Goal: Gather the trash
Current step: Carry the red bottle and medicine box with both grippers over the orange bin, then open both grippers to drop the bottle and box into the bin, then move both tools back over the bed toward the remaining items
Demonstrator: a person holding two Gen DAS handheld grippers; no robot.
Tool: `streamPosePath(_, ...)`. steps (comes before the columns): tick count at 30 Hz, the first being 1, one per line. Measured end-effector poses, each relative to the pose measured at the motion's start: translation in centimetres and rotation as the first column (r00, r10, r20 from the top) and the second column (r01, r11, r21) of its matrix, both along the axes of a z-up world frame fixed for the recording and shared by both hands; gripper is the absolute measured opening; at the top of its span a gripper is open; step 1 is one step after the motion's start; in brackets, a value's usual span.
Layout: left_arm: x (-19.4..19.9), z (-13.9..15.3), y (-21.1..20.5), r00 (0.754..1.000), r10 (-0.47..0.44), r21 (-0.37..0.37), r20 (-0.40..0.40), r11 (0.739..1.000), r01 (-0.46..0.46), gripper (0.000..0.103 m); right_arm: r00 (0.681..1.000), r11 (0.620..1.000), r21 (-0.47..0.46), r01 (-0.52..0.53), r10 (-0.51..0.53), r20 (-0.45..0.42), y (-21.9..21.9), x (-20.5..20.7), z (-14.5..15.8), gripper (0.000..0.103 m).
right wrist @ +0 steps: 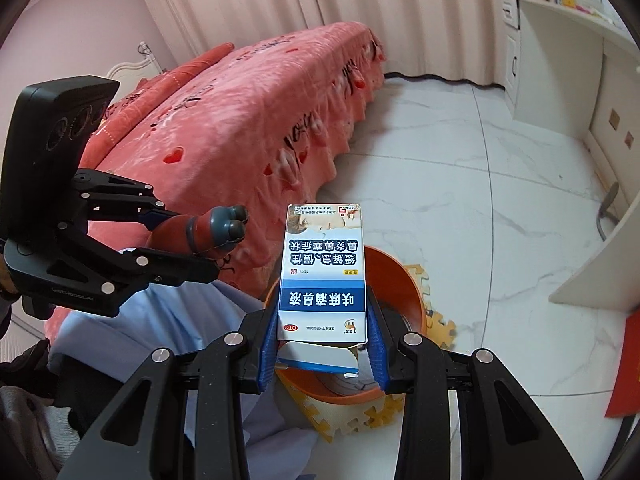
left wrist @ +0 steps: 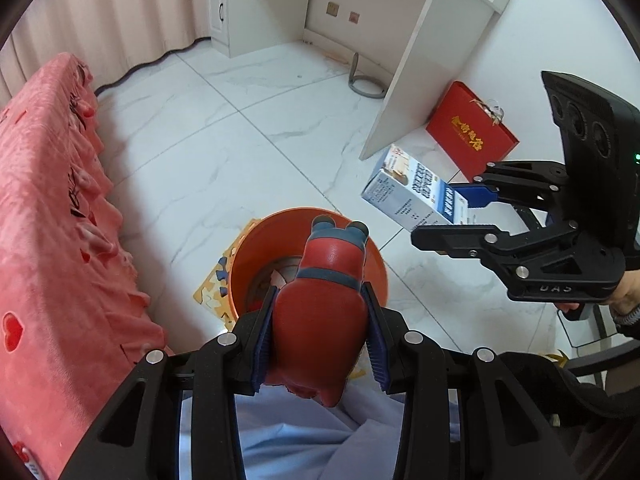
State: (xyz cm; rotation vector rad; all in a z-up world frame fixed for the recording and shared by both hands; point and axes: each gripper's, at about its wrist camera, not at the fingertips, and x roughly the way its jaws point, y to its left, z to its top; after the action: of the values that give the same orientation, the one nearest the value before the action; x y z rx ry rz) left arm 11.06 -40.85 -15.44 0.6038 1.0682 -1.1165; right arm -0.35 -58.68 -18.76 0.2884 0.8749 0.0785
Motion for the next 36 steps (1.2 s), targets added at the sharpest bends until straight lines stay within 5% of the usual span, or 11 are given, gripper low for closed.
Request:
streamPosePath(17, 0.9, -2.9, -2.6, 1.000, 0.003, 0.072, -0.021, 0.997, -0.002, 0.044, 0.997, 0.999, 0.024, 0.025, -0.024, -0.070, -0.8, 2.5, -3.9, 0.040)
streamPosePath(18, 0.9, -3.0, -2.6, 1.000, 0.003, 0.074, -0.022, 0.997, -0.001, 0.045, 0.997, 0.999, 0.019, 0.026, -0.025, -0.072, -0.8, 2.7, -4.0, 0.040)
streamPosePath(20, 1.0, -3.0, -2.7, 1.000, 0.012, 0.074, -0.011, 0.997, -0.012, 0.064, 0.996, 1.000, -0.001, 0.024, -0.024, -0.087, -0.7, 2.9, -4.3, 0.045)
streamPosePath(36, 1.0, -3.0, -2.1, 1.000, 0.025, 0.081, 0.010, 0.996, -0.026, 0.071, 0.996, 0.999, 0.005, 0.032, -0.031, -0.082, -0.3, 2.7, -4.0, 0.047)
